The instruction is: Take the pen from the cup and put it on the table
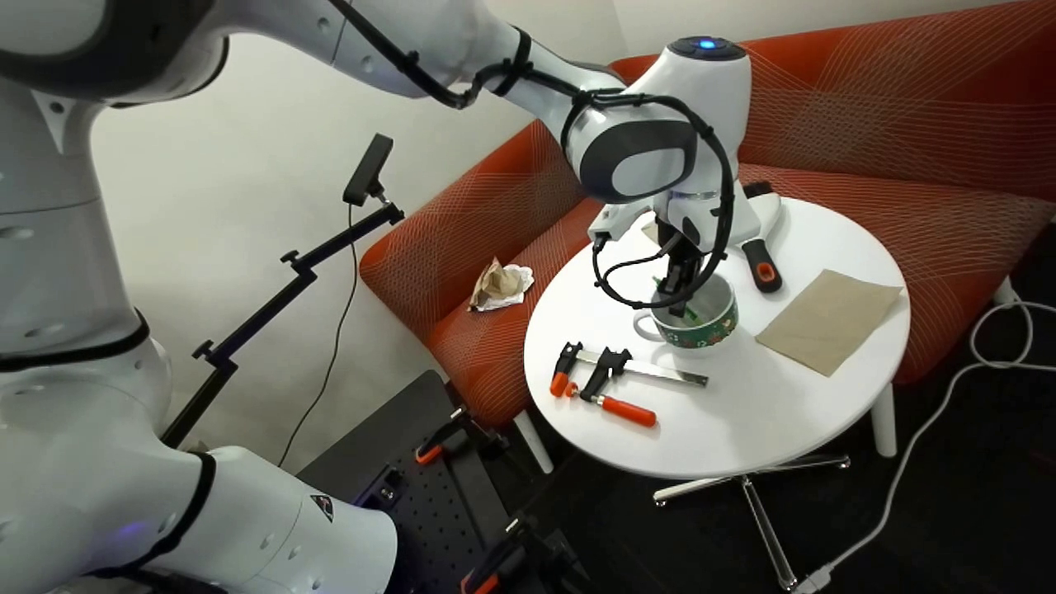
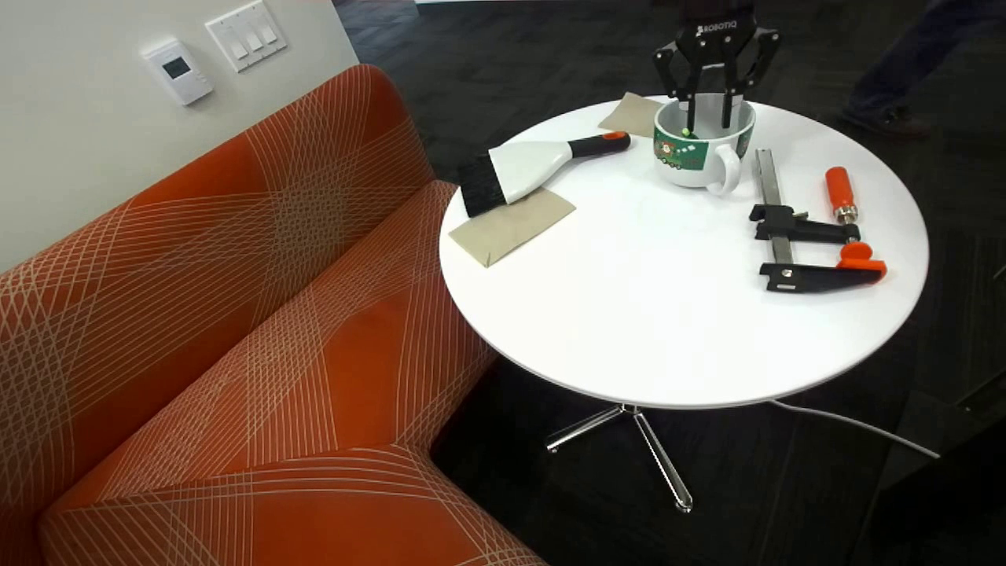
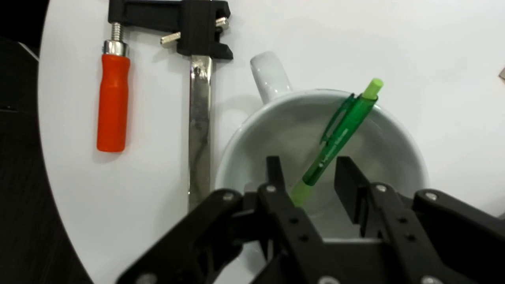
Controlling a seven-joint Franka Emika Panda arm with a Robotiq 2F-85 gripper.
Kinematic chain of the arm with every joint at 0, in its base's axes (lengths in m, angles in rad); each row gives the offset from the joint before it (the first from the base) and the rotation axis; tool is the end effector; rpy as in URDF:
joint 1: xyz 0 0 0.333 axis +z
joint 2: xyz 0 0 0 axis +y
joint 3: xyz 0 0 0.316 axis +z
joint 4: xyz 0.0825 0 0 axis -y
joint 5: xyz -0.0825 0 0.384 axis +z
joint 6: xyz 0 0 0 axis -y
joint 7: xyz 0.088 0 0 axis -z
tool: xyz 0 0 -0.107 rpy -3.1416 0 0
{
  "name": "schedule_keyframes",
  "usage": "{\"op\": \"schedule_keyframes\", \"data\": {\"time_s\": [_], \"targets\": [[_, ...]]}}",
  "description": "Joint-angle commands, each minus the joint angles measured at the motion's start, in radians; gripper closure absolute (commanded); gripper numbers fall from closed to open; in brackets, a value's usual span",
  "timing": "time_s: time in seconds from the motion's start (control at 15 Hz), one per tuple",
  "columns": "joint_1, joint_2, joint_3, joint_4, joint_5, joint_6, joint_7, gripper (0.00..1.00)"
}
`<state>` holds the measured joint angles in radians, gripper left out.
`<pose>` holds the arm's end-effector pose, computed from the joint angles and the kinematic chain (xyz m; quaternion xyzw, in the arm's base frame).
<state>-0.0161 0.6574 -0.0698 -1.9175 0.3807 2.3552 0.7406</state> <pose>0.5960 -0.0462 0.1306 -0.8397 0.5239 0.1302 0.0582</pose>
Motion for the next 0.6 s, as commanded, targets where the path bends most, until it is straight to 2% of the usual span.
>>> {"op": "schedule_keyframes", "data": {"time_s": [0.0,0.27,0.33,0.53], "targets": [[0.006,0.043,0.008,0.061,0.019,-0.019,0.043,0.58],[0.007,0.075,0.012,0.087,0.018,-0.032,0.054,0.63],[0.007,0.08,0.013,0.09,0.02,-0.035,0.059,0.81],[0.003,0.082,0.012,0.09,0.025,-0.041,0.084,0.99]]}}
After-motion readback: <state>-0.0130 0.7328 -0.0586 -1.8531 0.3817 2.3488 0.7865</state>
